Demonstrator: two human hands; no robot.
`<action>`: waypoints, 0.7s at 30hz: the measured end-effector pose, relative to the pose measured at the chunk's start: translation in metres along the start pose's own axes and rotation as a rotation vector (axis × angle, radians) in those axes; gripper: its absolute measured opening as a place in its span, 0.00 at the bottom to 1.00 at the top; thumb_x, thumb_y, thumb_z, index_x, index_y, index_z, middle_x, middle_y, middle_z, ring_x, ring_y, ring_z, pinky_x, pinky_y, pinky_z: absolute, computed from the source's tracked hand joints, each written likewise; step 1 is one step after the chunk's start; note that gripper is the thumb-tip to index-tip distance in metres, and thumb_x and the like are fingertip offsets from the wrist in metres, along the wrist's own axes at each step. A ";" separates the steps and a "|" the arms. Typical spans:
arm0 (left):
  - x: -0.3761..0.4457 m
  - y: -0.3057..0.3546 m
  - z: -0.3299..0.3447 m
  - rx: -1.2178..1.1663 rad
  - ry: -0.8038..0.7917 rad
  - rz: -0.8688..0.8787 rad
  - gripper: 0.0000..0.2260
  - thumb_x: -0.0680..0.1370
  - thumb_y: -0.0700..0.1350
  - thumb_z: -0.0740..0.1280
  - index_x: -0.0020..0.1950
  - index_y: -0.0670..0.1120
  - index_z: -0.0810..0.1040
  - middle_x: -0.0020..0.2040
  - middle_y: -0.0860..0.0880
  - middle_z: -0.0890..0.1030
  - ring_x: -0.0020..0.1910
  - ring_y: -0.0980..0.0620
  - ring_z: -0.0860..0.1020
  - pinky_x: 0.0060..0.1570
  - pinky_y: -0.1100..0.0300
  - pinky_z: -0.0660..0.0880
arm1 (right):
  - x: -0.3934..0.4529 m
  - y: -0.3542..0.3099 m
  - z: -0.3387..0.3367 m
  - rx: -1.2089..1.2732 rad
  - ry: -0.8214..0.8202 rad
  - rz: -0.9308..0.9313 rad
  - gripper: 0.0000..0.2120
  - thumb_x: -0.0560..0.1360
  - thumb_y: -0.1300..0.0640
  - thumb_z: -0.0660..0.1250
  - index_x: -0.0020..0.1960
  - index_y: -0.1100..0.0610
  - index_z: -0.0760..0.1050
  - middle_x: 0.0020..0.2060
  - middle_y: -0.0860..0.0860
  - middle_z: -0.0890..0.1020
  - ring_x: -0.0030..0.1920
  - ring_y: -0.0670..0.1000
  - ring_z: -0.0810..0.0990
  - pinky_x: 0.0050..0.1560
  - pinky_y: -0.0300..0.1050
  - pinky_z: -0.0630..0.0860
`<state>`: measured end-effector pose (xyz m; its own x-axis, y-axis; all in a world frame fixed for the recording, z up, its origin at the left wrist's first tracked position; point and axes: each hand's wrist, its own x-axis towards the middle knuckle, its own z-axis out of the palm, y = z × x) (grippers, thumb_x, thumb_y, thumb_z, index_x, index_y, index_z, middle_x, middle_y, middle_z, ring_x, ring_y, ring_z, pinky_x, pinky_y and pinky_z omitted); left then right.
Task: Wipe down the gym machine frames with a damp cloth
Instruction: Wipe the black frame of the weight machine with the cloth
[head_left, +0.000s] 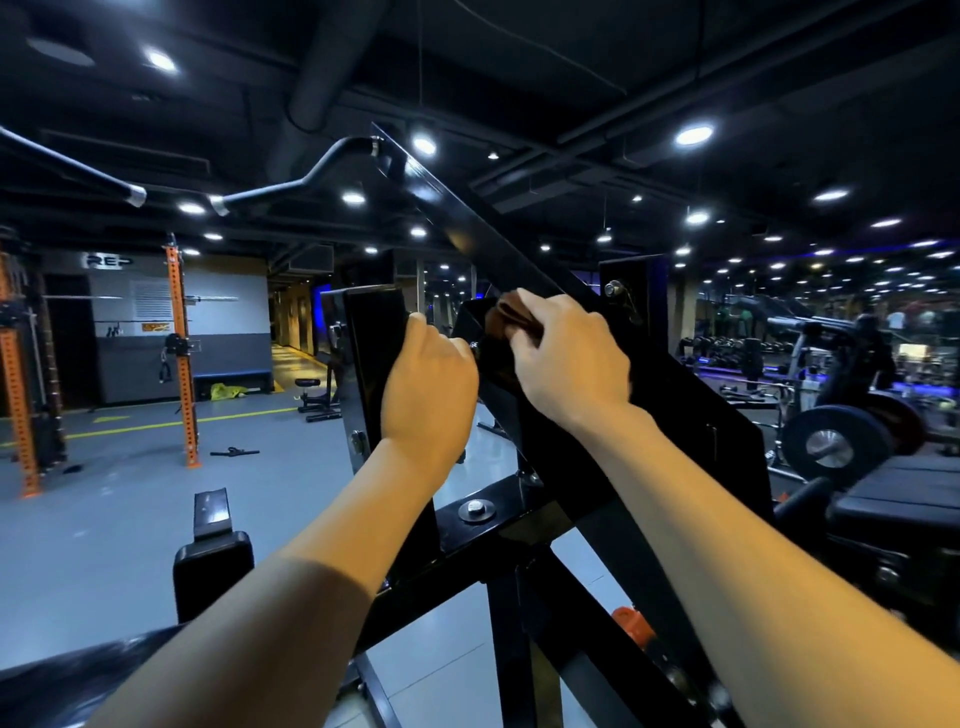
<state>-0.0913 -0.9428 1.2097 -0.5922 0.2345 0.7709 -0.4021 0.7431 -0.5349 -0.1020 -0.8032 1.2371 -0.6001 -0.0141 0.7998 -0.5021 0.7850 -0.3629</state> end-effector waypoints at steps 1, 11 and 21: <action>-0.001 -0.001 -0.002 0.004 0.003 0.010 0.09 0.75 0.40 0.51 0.41 0.46 0.70 0.35 0.49 0.72 0.42 0.48 0.75 0.71 0.48 0.64 | -0.002 -0.006 0.001 -0.011 -0.017 -0.046 0.24 0.84 0.49 0.62 0.79 0.42 0.67 0.69 0.42 0.75 0.66 0.55 0.73 0.52 0.52 0.74; -0.003 -0.001 -0.002 0.014 0.023 0.019 0.07 0.75 0.40 0.53 0.41 0.45 0.70 0.33 0.49 0.70 0.40 0.48 0.74 0.72 0.48 0.63 | 0.014 0.004 0.002 0.056 -0.018 -0.025 0.23 0.82 0.47 0.62 0.77 0.39 0.69 0.67 0.41 0.77 0.66 0.53 0.76 0.60 0.56 0.77; -0.002 0.001 0.001 0.021 -0.010 -0.026 0.06 0.79 0.44 0.62 0.42 0.46 0.70 0.33 0.49 0.67 0.41 0.49 0.75 0.72 0.48 0.64 | 0.028 -0.002 0.010 0.063 0.013 -0.020 0.21 0.82 0.46 0.62 0.74 0.39 0.72 0.63 0.43 0.78 0.61 0.53 0.78 0.57 0.55 0.78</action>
<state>-0.0907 -0.9430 1.2072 -0.5883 0.2088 0.7813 -0.4324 0.7352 -0.5220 -0.1239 -0.8114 1.2550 -0.5814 -0.0208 0.8134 -0.5522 0.7443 -0.3757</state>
